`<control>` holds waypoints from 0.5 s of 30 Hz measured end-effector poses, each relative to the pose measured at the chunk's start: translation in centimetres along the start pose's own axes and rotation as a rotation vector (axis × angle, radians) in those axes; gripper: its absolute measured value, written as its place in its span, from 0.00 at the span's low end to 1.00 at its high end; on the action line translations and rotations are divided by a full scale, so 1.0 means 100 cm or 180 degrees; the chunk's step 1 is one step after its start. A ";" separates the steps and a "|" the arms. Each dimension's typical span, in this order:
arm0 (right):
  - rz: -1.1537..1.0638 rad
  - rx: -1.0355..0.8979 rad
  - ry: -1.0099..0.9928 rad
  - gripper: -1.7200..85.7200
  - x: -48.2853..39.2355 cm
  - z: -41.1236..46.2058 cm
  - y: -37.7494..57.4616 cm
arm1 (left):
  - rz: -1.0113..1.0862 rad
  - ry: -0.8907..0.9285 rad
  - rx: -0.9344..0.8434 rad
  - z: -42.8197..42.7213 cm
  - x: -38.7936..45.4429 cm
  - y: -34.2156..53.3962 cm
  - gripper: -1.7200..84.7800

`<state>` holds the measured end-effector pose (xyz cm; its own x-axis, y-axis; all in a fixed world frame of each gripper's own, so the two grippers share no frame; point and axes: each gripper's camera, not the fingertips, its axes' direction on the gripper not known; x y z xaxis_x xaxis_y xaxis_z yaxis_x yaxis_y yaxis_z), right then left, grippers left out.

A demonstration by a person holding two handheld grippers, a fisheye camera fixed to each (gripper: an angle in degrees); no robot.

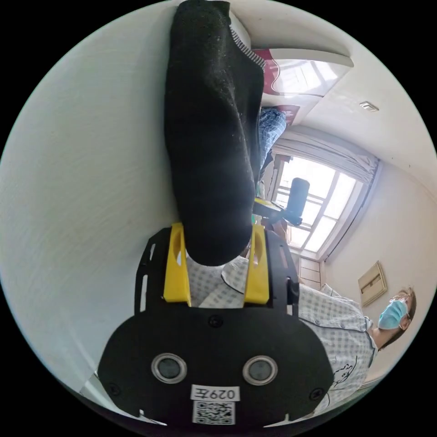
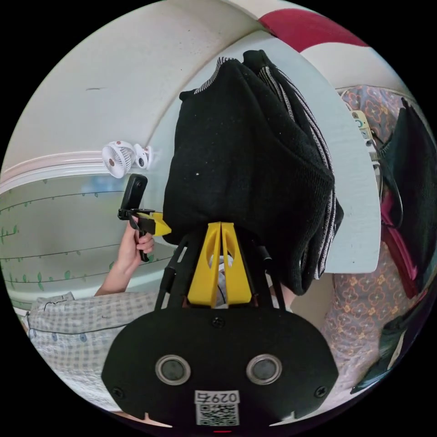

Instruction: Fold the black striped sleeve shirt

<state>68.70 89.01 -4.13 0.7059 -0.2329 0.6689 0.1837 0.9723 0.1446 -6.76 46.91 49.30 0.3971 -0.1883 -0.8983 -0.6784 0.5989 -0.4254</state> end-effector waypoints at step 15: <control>0.0506 0.0568 -0.0501 0.02 -0.072 -0.128 0.081 | 0.0003 -0.0115 -0.0653 0.060 -0.078 -0.067 0.22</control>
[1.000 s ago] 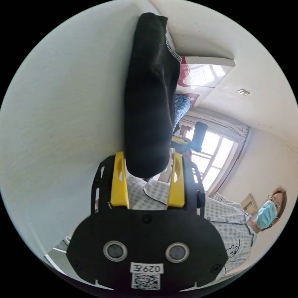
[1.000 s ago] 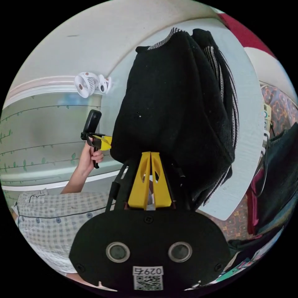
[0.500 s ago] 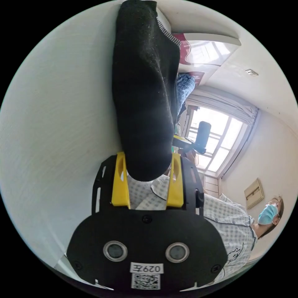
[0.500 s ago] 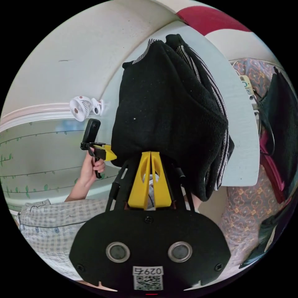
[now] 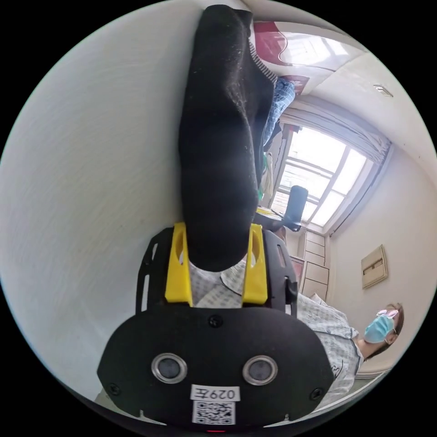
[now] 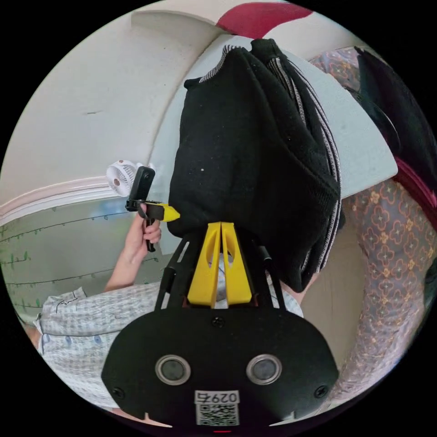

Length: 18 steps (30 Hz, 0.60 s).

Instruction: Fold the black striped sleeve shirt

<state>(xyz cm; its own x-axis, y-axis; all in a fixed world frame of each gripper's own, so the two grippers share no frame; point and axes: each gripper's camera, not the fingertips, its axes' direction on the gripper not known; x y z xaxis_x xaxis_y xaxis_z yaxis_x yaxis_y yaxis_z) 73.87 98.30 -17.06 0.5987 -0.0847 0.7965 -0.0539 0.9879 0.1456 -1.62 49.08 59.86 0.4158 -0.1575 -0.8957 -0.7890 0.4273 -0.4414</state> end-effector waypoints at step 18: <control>0.0925 0.0703 -0.1309 0.28 0.033 -0.148 0.058 | 0.0072 -0.0174 -0.0048 0.039 -0.081 -0.021 0.18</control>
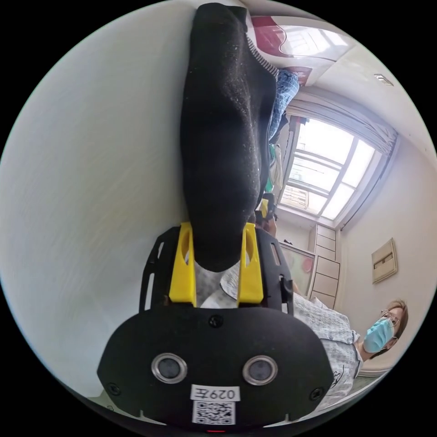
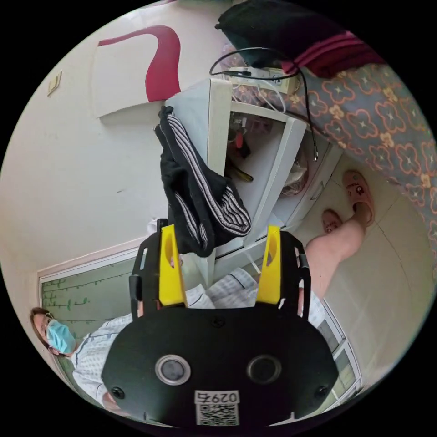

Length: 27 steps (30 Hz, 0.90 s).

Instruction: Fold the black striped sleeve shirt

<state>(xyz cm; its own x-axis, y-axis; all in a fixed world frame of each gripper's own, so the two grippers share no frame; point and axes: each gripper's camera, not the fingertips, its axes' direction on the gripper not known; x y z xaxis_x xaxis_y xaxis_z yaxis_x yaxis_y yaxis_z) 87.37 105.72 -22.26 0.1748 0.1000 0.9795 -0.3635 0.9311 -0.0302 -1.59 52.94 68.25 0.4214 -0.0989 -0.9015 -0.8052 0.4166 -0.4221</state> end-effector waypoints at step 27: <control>-0.2613 0.0033 -0.0003 0.07 -0.530 -0.334 -0.146 | 0.1517 0.1232 -0.0315 0.059 0.235 -0.185 0.18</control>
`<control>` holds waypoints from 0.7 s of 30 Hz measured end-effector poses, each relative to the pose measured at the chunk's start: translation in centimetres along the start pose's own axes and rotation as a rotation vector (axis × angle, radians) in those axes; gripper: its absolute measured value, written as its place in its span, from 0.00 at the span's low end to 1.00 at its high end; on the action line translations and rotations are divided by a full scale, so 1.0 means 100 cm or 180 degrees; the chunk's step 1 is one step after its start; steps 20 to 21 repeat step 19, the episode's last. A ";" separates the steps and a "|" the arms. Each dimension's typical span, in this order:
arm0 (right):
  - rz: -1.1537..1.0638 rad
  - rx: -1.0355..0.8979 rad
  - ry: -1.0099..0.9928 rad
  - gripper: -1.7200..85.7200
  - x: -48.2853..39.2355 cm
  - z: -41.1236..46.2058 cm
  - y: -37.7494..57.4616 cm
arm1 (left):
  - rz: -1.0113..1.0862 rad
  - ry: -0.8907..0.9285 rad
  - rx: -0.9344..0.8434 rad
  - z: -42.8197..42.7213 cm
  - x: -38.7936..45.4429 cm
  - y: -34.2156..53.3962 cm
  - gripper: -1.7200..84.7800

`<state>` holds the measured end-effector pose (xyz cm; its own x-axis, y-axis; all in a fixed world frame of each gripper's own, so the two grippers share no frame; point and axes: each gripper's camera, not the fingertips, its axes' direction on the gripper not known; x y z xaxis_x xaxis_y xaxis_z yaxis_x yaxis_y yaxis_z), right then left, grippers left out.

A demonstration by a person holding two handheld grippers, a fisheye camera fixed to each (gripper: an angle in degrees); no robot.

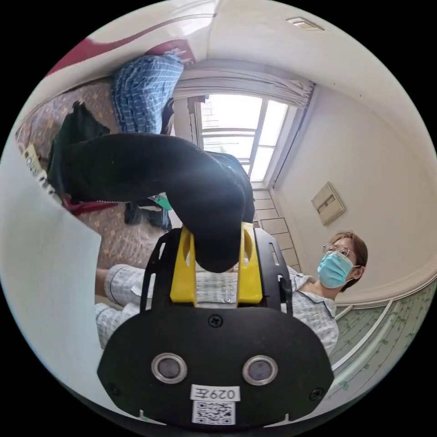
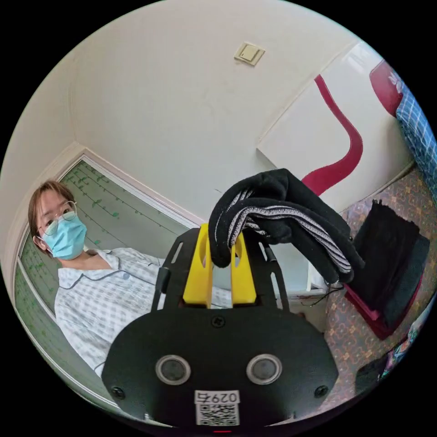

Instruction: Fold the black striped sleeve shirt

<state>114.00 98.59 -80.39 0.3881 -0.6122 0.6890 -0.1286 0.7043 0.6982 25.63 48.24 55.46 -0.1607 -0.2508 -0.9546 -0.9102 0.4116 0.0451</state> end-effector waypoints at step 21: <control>0.2402 0.0103 0.3162 0.14 0.155 -0.166 0.091 | -0.1337 -0.0433 0.0467 -0.028 -0.100 0.071 0.01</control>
